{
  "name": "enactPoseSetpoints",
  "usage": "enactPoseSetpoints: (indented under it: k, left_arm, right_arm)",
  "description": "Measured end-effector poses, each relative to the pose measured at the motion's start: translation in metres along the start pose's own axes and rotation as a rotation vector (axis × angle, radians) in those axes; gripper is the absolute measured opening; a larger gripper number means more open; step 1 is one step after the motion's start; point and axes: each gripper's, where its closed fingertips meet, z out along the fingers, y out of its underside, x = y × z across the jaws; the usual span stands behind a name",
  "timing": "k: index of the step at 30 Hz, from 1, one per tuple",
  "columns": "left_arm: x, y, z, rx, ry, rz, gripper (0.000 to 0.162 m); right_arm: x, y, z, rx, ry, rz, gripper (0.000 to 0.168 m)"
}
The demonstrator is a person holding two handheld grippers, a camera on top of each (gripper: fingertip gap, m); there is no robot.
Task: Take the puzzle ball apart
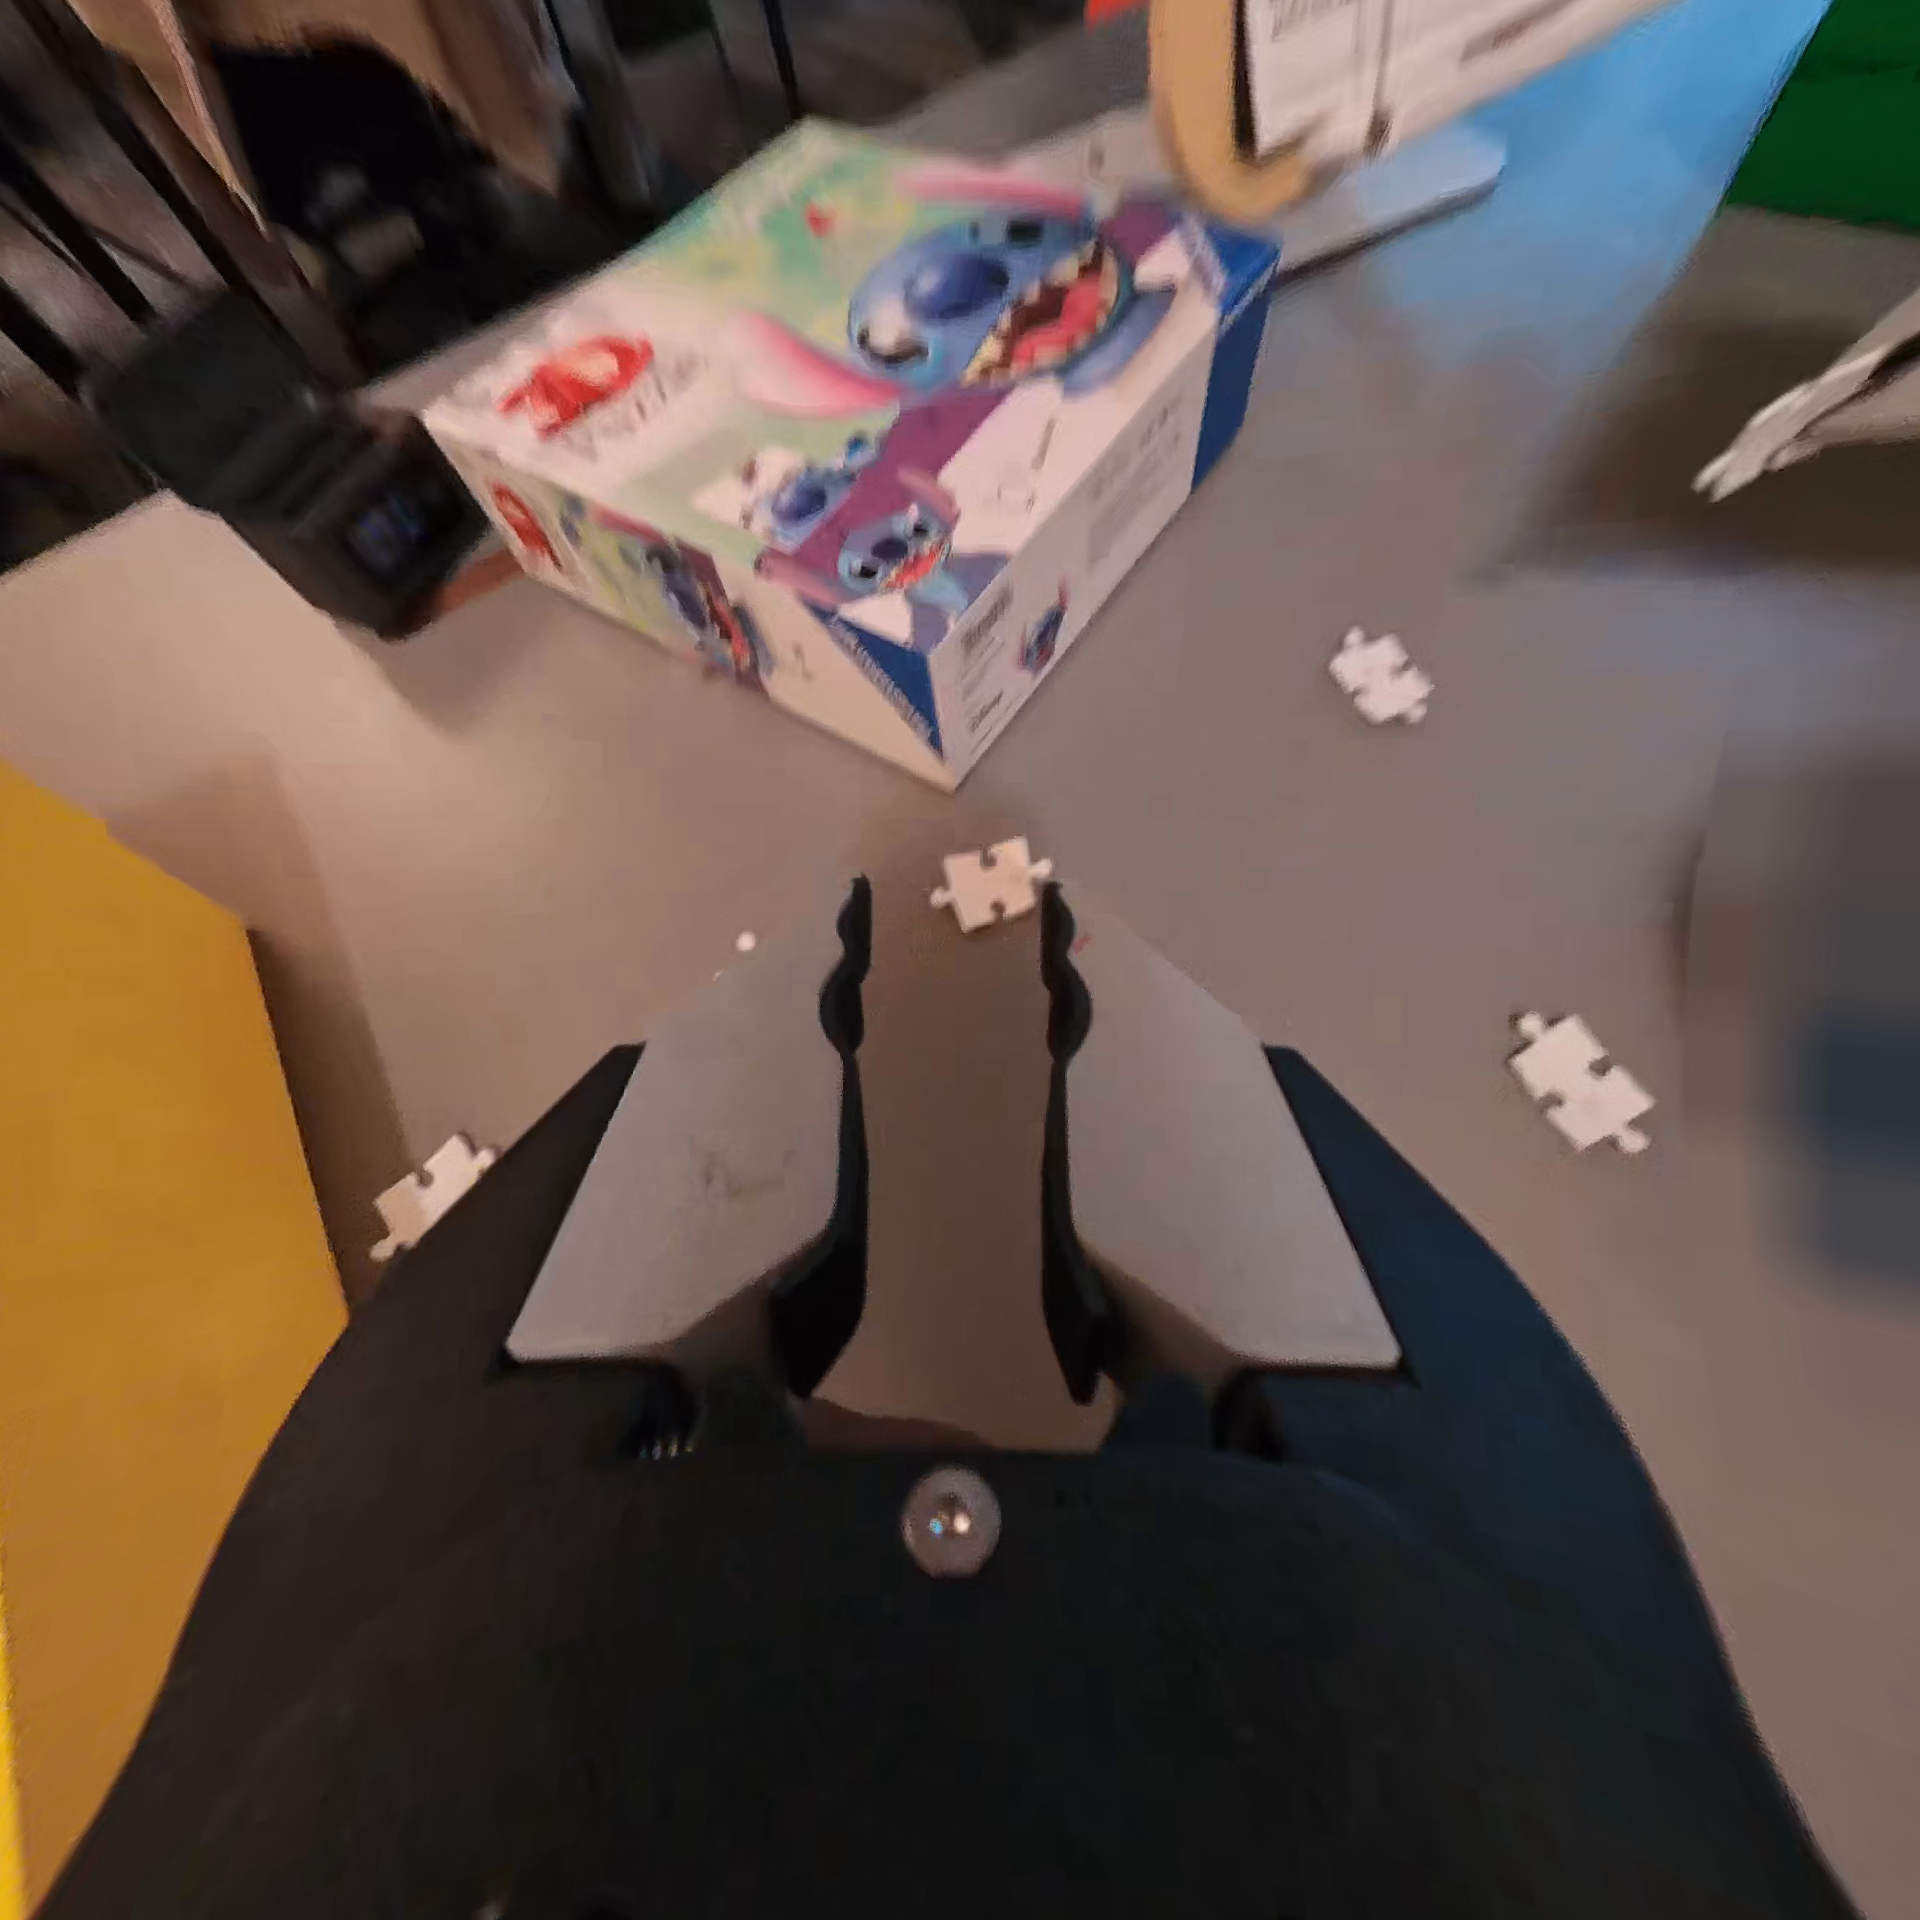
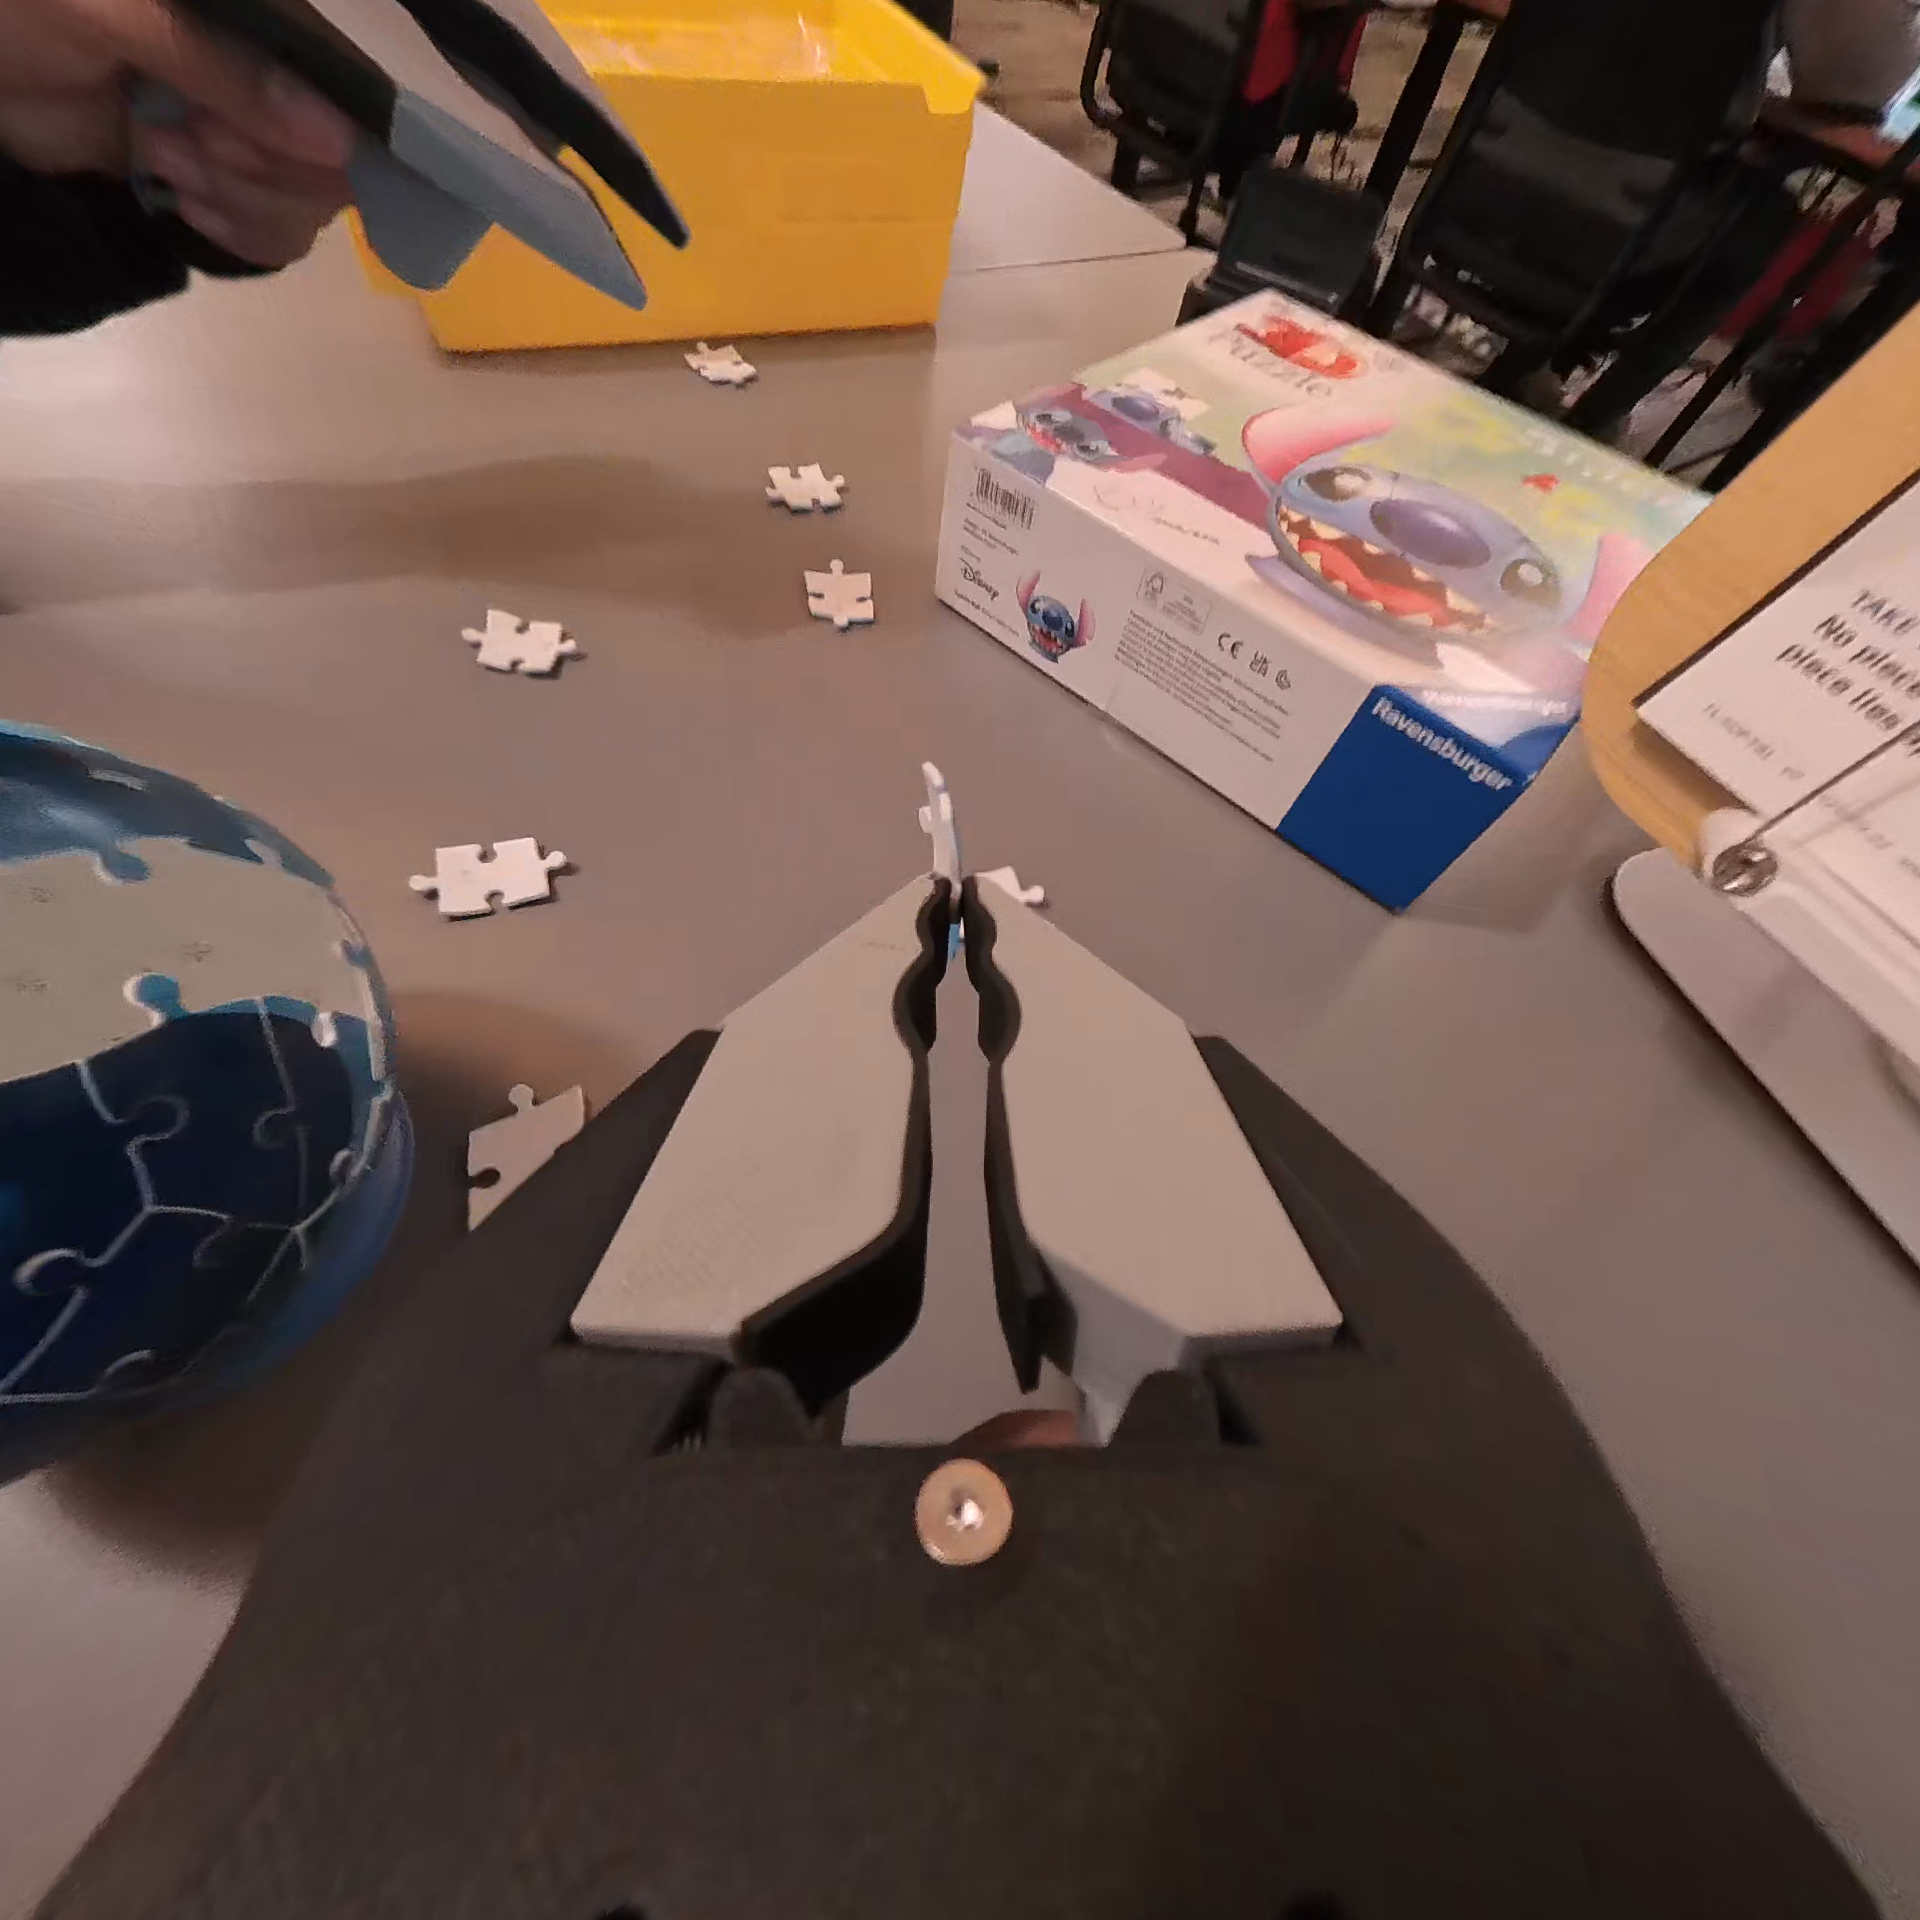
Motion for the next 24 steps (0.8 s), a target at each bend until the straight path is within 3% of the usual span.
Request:
enactPoseSetpoints:
  k: [6,10,14,20,24]
  left_arm:
    - [-0.058,0.021,0.019,-0.077,-0.124,-0.025,0.037]
    - [-0.097,0.018,0.004,-0.018,-0.196,-0.093,0.037]
    - [-0.116,0.028,-0.005,-0.081,-0.229,-0.077,0.040]
    - [-0.136,0.026,-0.014,-0.123,-0.332,-0.066,0.000]
    - [-0.138,0.040,-0.005,-0.227,-0.363,-0.058,0.000]
  right_arm:
    - [0.000,0.023,0.007,-0.064,0.007,-0.011,0.000]
    - [0.000,0.026,0.008,-0.068,0.003,0.000,0.000]
    - [-0.005,0.024,0.011,-0.061,-0.027,0.027,0.000]
    - [-0.010,0.025,0.013,-0.071,-0.035,0.008,0.000]
    - [-0.015,0.025,0.014,-0.072,-0.044,-0.001,0.000]
